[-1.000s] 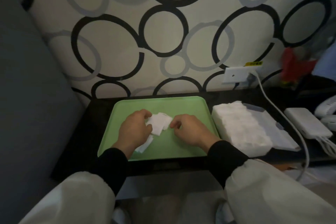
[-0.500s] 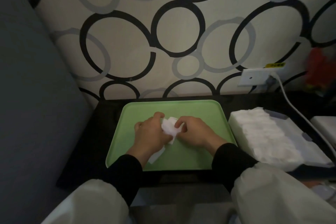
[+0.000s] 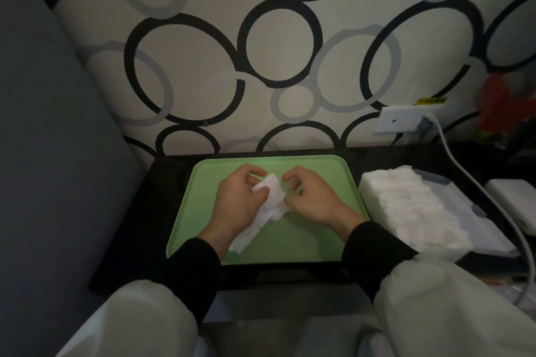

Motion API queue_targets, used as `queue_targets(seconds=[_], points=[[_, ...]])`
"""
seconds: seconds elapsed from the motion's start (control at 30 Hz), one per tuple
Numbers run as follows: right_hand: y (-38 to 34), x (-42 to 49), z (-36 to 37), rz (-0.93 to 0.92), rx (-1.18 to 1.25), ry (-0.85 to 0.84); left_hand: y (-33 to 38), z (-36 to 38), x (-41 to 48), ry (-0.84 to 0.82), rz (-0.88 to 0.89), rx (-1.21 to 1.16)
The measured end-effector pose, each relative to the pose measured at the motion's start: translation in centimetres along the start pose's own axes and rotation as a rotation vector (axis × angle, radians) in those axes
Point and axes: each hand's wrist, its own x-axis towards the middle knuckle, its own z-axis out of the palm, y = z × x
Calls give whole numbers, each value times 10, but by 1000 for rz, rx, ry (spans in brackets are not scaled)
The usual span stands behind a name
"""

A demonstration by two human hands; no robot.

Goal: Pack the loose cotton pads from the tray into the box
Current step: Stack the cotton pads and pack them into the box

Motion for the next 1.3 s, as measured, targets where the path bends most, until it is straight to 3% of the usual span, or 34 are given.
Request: queue_targets(seconds=[0.13, 0.27, 0.33, 0.47, 0.63, 0.9, 1.03, 1.3], points=[[-9, -3, -8, 1, 353, -107, 9, -7, -4, -78, 39, -153], [-10, -5, -12, 7, 406, -65, 5, -3, 0, -8, -13, -149], [-6, -5, -14, 49, 416, -7, 1, -1, 3, -5, -46, -14], [1, -6, -20, 128, 483, 45, -5, 3, 1, -223, -49, 611], [5, -10, -26, 141, 469, 61, -2, 8, 3, -256, -62, 723], [8, -13, -35, 171, 507, 88, 5, 5, 3, -107, -28, 469], [11, -15, -40, 201, 669, 98, 13, 3, 3, -11, -12, 105], [12, -18, -49, 217, 798, 91, 23, 4, -3, 39, -84, -295]])
